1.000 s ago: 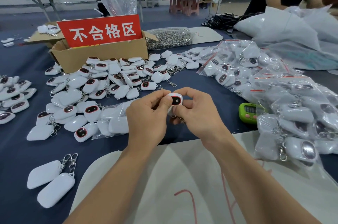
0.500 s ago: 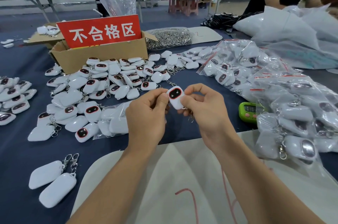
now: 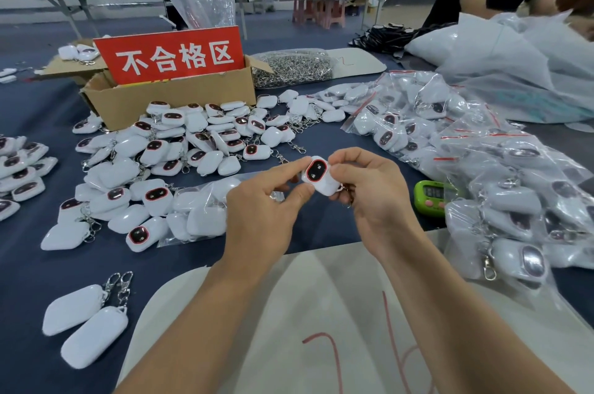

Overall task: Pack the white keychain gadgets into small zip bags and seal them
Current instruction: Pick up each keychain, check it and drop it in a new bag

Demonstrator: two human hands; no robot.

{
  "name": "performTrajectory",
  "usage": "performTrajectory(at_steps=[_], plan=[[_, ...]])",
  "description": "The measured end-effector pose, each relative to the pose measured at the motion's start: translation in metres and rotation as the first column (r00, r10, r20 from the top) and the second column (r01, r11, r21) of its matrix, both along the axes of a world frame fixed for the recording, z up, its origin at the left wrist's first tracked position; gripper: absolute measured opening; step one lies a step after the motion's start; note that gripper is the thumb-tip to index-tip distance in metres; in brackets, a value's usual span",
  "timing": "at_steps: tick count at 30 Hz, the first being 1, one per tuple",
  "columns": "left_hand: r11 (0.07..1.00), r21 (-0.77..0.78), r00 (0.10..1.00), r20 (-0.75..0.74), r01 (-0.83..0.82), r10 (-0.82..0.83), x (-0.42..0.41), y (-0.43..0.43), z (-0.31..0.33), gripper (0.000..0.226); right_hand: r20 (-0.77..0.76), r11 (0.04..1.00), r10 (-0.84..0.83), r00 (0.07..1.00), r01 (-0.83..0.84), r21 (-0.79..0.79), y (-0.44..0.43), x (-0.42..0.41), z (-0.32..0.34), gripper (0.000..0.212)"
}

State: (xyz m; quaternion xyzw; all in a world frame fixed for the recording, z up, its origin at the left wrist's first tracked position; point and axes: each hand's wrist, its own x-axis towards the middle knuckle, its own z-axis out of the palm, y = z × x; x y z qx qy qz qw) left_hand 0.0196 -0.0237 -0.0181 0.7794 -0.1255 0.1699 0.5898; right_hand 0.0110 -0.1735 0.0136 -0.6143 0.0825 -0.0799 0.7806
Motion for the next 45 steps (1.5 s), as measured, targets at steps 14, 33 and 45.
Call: performTrajectory(at_steps=[14, 33, 45], plan=[[0.936, 0.347, 0.992, 0.091, 0.051, -0.088, 0.005, 0.004, -0.005, 0.038, 0.082, 0.996, 0.006, 0.997, 0.001, -0.092, 0.001, 0.003, -0.004, 0.040], [0.952, 0.267, 0.982, 0.151, -0.149, 0.111, 0.002, 0.005, -0.009, 0.034, -0.059, 0.951, 0.176, 0.983, -0.185, -0.247, 0.007, 0.004, -0.012, 0.027], [0.974, 0.210, 0.990, 0.132, -0.082, 0.055, 0.003, 0.005, -0.006, 0.025, -0.233, 0.959, 0.084, 0.969, -0.142, -0.245, 0.008, 0.001, -0.008, 0.061]])
